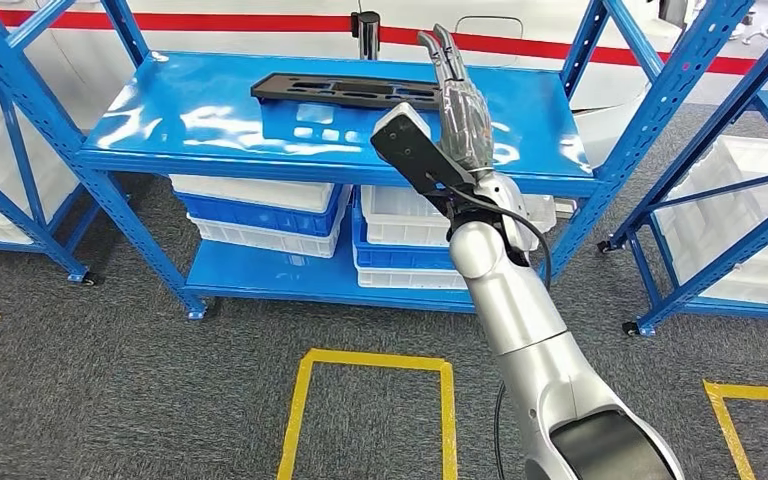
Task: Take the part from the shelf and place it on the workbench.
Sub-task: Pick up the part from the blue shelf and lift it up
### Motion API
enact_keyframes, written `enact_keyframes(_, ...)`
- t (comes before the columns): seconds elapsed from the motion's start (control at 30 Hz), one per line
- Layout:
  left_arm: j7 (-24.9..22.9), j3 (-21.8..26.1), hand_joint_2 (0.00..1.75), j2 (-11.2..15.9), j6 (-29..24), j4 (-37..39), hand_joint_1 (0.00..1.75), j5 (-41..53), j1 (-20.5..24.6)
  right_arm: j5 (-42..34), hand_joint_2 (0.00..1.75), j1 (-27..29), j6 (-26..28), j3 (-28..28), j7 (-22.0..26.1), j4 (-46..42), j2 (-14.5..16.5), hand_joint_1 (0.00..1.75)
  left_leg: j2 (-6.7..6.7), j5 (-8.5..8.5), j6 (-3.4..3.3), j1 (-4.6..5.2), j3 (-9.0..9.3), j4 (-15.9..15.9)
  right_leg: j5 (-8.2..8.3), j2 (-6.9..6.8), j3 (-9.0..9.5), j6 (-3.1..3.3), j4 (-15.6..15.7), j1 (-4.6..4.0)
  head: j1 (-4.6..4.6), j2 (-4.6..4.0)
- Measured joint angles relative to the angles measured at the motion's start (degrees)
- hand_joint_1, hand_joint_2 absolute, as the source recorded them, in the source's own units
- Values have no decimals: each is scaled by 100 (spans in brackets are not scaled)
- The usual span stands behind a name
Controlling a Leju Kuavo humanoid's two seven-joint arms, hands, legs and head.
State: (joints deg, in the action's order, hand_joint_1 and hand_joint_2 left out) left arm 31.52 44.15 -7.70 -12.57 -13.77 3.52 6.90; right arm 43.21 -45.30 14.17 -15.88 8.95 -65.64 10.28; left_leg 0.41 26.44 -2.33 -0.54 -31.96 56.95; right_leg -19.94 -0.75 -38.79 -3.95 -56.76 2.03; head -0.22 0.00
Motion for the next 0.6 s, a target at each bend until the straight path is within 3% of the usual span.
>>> enact_keyframes(0.03, 4, 1, 0, -2, 2, 0, 0, -1, 2, 0, 175, 3, 18, -2, 8, 8, -4, 0, 10, -26, -31, -17, -6, -15, -160, 4, -129, 32, -278, -3, 13, 0)
enact_keyframes(0.1, 11, 3, 0, -3, 3, 0, 0, -4, 3, 0, 175, 22, 39, -7, 17, 30, -16, 0, 16, -50, -52, -22, -43, -13, -574, 13, -481, 97, -1150, -6, 33, 0)
enact_keyframes(0.13, 14, 5, 0, -4, 4, 0, 0, -7, 3, 0, 175, 41, 42, -9, 19, 45, -25, 0, 15, -58, -50, -22, -57, -11, -730, 22, -619, 100, -1534, -14, 39, 0)
enact_keyframes(0.17, 16, 8, 0, -5, 11, 0, 0, -12, 3, 0, 175, 59, 43, -10, 19, 59, -34, 0, 12, -64, -45, -21, -67, -9, -802, 30, -654, 87, -1716, -22, 39, 0)
enact_keyframes(0.2, 20, 9, 0, -6, 20, 0, 0, -21, 3, -1, 175, 73, 43, -10, 19, 72, -40, 0, 8, -68, -37, -21, -71, -7, -789, 38, -560, 63, -1652, -31, 42, 0)
enact_keyframes(0.27, 30, 11, 0, -11, 37, 0, 0, -43, 5, -1, 175, 65, 43, -15, 22, 84, -42, 0, 1, -66, -5, -23, -69, -1, -599, 40, -67, 27, -882, -31, 45, 0)
enact_keyframes(0.33, 45, 14, 0, -16, 43, 0, 0, -53, 9, 0, 175, 36, 43, -26, 25, 86, -33, 0, 1, -58, 69, -10, -84, 7, -469, 54, 359, 81, -179, -60, 39, 0)
enact_keyframes(0.4, 57, 21, 0, -17, 43, 0, 0, -58, 11, 0, 175, 23, 44, -33, 26, 91, -28, 0, 4, -63, 150, -11, -100, 0, -466, 74, 443, 183, -34, -112, 28, 0)
enact_keyframes(0.5, 63, 30, 0, -22, 42, 0, 0, -66, 18, 0, 175, -5, 45, -36, 26, 93, -9, 0, 1, 40, 257, -55, -148, 118, -441, 84, 451, 331, 7, -82, 22, 0)
enact_keyframes(0.53, 63, 32, 0, -24, 42, 0, 0, -66, 21, 1, 175, -18, 45, -39, 26, 93, 3, 0, -3, 178, 283, -64, -247, 342, -435, 85, 466, 376, 23, -59, 14, 0)
enact_keyframes(0.6, 63, 39, 0, -26, 42, 0, 0, -67, 19, 1, 175, -24, 45, -45, 26, 102, 19, 0, -19, 554, 320, -75, -614, 1109, -440, 83, 477, 431, 27, -69, 4, 0)
